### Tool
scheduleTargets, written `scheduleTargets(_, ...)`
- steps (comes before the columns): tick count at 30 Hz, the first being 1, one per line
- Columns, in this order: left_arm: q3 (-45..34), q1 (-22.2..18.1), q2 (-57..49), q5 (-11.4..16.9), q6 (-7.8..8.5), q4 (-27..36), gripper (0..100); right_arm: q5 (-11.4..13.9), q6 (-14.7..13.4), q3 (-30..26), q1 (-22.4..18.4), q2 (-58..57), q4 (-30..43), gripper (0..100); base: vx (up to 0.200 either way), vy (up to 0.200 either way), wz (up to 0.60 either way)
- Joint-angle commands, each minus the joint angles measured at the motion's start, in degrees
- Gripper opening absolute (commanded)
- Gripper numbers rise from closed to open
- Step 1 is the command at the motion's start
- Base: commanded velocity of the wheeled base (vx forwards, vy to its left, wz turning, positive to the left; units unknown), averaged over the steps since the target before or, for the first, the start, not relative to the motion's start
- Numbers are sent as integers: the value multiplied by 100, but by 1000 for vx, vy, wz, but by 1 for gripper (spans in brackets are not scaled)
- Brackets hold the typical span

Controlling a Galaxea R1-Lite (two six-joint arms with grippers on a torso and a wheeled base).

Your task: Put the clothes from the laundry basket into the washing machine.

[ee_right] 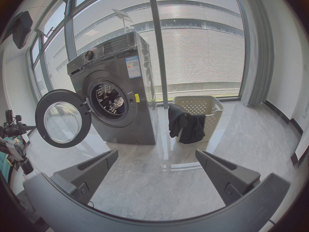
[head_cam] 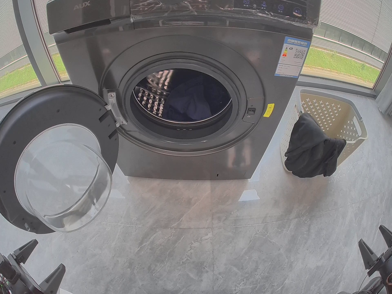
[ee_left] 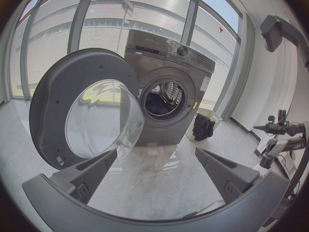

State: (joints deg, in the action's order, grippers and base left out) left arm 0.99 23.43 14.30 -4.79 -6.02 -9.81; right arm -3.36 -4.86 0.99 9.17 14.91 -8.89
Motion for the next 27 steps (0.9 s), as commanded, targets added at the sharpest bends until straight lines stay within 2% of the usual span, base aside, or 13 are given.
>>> scheduleTargets(1,-99,-295,-850,145,-233,296,100,11,82,-99,-319,-990,484,100,0,-200,0)
scheduleTargets(4,-99,-559,-1026,154,-180,410,100,46,117,-99,-644,-1148,599,100,0,-200,0)
scheduleTargets(7,-99,-796,-1078,101,31,542,100,512,399,-99,-864,-1491,651,100,0,-200,0)
scheduleTargets(9,-90,-805,-1070,-75,75,603,100,389,504,-72,-864,-1491,985,100,0,-200,0)
scheduleTargets(12,-90,-823,-1061,-470,-83,656,100,293,416,-55,-864,-1491,994,100,0,-200,0)
scheduleTargets(14,-90,-1060,-894,-549,-13,647,100,293,425,-64,-864,-1491,994,100,0,0,0)
scheduleTargets(15,-99,-1367,-885,-505,66,630,100,301,425,-55,-864,-1491,994,100,0,0,0)
scheduleTargets(18,-90,-1737,-894,84,1033,647,100,310,442,-55,-864,-1491,1012,100,0,0,0)
scheduleTargets(19,-90,-1737,-894,163,1112,656,100,310,442,-55,-864,-1491,1012,100,0,0,0)
scheduleTargets(20,-90,-1851,-903,391,1059,665,100,301,434,-55,-864,-1491,994,100,0,0,0)
scheduleTargets(21,-99,-2027,-929,470,752,700,100,301,434,-64,-855,-1491,985,100,0,0,0)
scheduleTargets(22,-99,-2246,-1078,549,646,867,100,301,434,-64,-855,-1491,985,100,0,0,0)
scheduleTargets(27,-90,-2325,-1404,637,637,999,100,310,442,-64,-855,-1491,985,100,0,0,0)
